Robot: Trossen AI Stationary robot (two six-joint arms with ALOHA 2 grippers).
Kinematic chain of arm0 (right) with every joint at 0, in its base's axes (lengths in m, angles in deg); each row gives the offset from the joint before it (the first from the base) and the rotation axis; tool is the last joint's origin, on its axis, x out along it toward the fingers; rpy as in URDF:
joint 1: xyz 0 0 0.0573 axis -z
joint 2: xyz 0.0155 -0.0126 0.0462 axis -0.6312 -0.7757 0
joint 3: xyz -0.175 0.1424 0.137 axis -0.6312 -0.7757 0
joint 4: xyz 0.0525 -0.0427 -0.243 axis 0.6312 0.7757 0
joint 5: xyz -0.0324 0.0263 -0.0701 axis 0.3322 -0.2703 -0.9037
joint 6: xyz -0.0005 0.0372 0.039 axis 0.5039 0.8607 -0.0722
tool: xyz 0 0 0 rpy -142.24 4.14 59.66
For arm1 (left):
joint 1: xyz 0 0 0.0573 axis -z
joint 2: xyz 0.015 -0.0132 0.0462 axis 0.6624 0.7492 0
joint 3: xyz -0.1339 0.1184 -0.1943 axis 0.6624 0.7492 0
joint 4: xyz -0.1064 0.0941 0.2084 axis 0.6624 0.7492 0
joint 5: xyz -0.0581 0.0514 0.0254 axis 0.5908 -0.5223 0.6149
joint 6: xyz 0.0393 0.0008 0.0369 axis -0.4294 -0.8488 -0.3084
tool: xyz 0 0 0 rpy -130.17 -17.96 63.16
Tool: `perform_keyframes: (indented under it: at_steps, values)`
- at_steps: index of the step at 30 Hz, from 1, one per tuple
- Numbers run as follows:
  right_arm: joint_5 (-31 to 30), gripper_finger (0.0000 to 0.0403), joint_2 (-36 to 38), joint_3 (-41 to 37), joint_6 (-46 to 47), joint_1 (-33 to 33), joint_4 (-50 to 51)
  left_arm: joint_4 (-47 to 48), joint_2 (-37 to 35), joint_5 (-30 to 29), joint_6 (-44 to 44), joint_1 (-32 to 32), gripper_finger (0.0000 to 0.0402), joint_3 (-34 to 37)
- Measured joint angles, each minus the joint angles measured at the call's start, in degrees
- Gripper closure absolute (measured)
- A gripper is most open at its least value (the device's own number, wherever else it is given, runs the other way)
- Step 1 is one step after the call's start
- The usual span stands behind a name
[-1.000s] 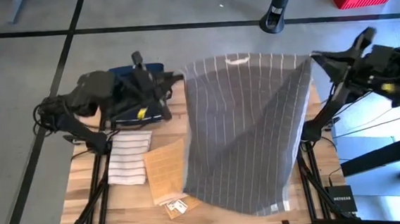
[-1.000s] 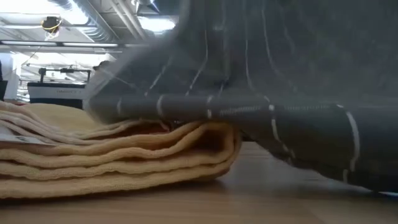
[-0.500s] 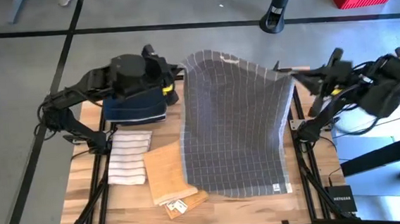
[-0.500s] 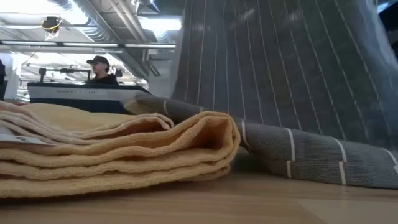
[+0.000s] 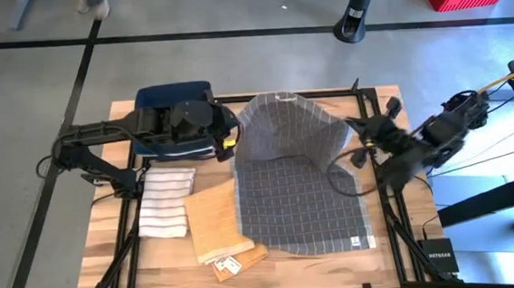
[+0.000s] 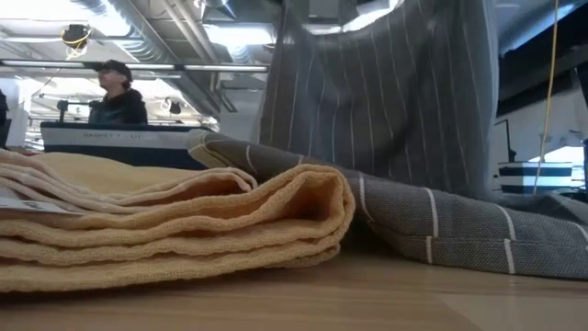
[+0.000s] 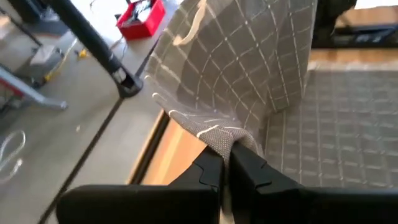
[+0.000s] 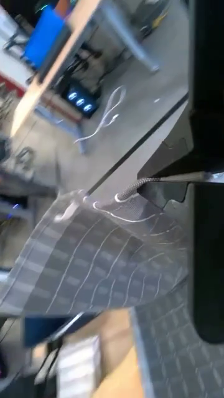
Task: Fold towel
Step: Fold the gray pattern towel
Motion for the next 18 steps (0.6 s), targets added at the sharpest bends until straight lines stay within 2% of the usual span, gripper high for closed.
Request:
perform_keyframes:
  at_steps: [8, 15, 18]
  values:
    - [1.5, 0.0398, 4.3, -18.6, 8.2, 7.4, -2.6, -9.4, -3.4, 3.5, 4.0, 0.0, 0.0396, 16.0]
    - [2.4, 0.0398, 5.2, -33.0, 7.9, 16.1, -10.6, -20.2, -1.7, 3.4, 4.1, -1.6, 0.0396, 26.9]
    - [2.3, 0.0398, 5.2, -37.5, 4.9, 20.1, -14.5, -25.4, -1.7, 2.9, 3.3, -4.0, 0.0396, 29.7]
